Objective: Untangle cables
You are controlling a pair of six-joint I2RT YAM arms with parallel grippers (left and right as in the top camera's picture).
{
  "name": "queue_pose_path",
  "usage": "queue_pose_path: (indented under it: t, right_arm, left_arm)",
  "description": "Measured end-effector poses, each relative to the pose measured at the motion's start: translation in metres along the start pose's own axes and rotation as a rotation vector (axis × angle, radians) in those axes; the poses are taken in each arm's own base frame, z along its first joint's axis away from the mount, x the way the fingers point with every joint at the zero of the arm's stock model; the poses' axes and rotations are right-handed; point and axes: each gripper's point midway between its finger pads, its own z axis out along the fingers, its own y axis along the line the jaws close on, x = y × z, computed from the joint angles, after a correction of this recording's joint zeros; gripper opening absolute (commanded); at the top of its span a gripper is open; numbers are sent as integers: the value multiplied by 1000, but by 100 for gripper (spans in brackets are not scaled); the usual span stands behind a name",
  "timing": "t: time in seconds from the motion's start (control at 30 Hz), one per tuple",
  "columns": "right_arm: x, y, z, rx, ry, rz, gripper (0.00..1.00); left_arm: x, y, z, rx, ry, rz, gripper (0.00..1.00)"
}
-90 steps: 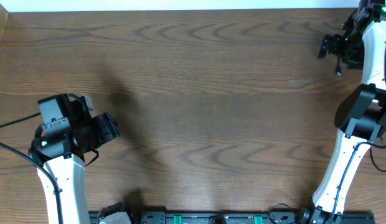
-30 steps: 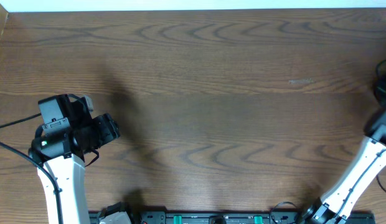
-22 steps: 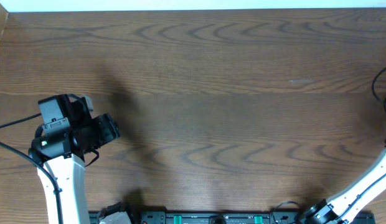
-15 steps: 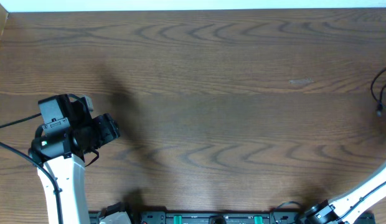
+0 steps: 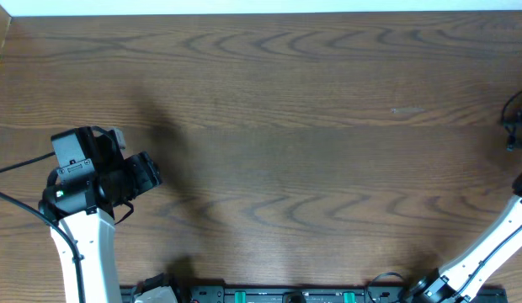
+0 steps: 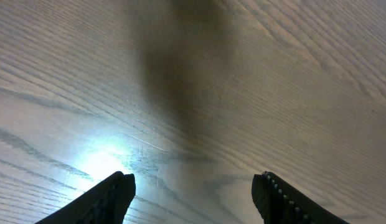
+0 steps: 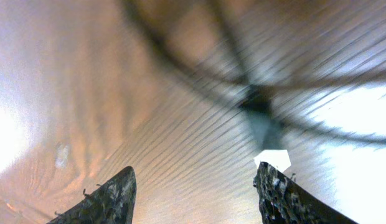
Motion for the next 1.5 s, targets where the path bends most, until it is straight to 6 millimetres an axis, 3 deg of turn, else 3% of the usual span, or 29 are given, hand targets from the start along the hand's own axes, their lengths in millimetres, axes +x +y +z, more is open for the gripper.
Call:
queue_pose_path:
  t: [0.2, 0.47, 0.63, 0.83, 0.97, 1.2, 1.43, 1.5]
  right_arm:
    - [27, 51, -42, 27, -55, -141, 43]
    - [87, 127, -102, 55, -153, -417, 43]
    - [124, 149, -122, 81, -188, -508, 47]
    - [176, 160, -146, 94, -225, -583, 48]
    - [210, 151, -162, 138, -268, -551, 49]
    - [223, 93, -181, 304, -496, -242, 36]
    - [241, 50, -184, 237, -762, 29, 72]
    - [241, 38, -176, 219, -809, 75, 72]
  left_arm:
    - [-1, 0, 0, 0, -3, 1, 66]
    - [-1, 0, 0, 0, -3, 4, 66]
    - [-1, 0, 0, 0, -2, 16, 66]
    - [-1, 0, 0, 0, -3, 19, 67]
    - [0, 0, 0, 0, -1, 19, 67]
    - [1, 0, 0, 0, 3, 18, 67]
    - [1, 0, 1, 3, 6, 18, 66]
    - [1, -2, 1, 13, 7, 18, 67]
